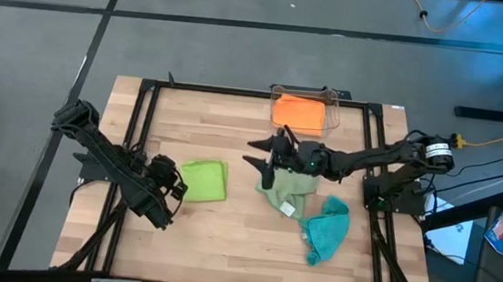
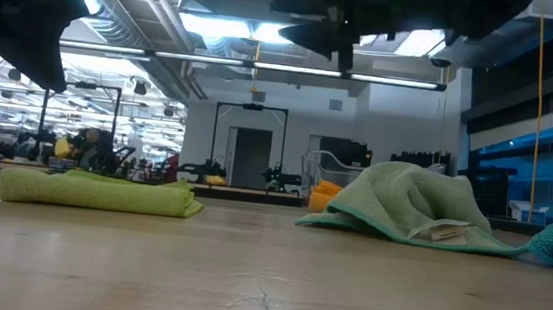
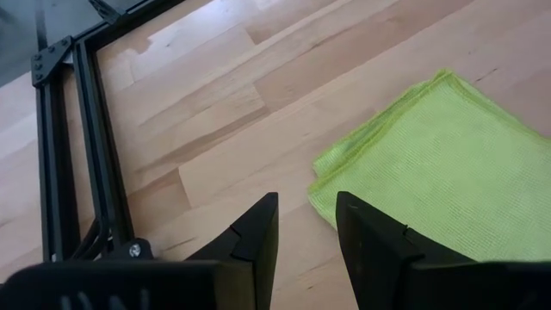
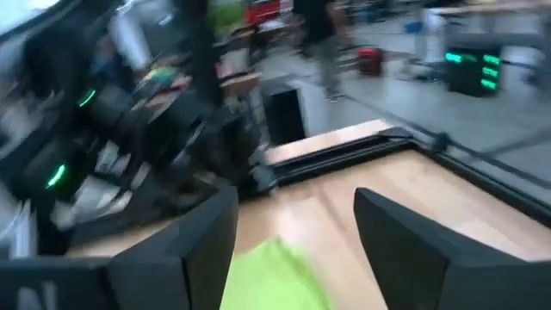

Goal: Fold microfiber towels
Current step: Fold the light green microfiber towel

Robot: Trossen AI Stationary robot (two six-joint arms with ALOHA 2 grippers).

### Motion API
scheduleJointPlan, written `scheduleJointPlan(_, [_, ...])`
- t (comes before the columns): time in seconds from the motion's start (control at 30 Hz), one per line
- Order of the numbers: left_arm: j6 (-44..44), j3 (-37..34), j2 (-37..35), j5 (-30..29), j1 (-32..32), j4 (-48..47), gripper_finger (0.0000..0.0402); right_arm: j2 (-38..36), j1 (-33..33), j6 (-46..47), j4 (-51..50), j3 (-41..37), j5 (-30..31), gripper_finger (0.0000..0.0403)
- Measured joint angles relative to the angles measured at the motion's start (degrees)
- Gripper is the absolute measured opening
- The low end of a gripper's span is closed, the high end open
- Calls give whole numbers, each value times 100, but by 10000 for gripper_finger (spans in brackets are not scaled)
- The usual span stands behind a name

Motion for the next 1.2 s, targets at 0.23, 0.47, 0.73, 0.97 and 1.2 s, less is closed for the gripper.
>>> scheduleJointPlan(0.23, [0,0,-1,2,0,11,111,-2,-367,1377,-1618,111,456,236])
scheduleJointPlan(0.47, [11,0,-1,4,0,12,111,813,-727,2373,-1466,253,-809,236])
scheduleJointPlan(0.73, [8,0,-1,-4,0,15,111,2689,-1050,2508,-1808,1873,-2118,236])
scheduleJointPlan(0.97, [7,0,0,-9,0,11,111,3384,-1065,2208,-3190,3025,-2246,236])
scheduleJointPlan(1.2, [19,0,1,-30,-2,0,111,3499,-972,1917,-3368,3261,-2367,236])
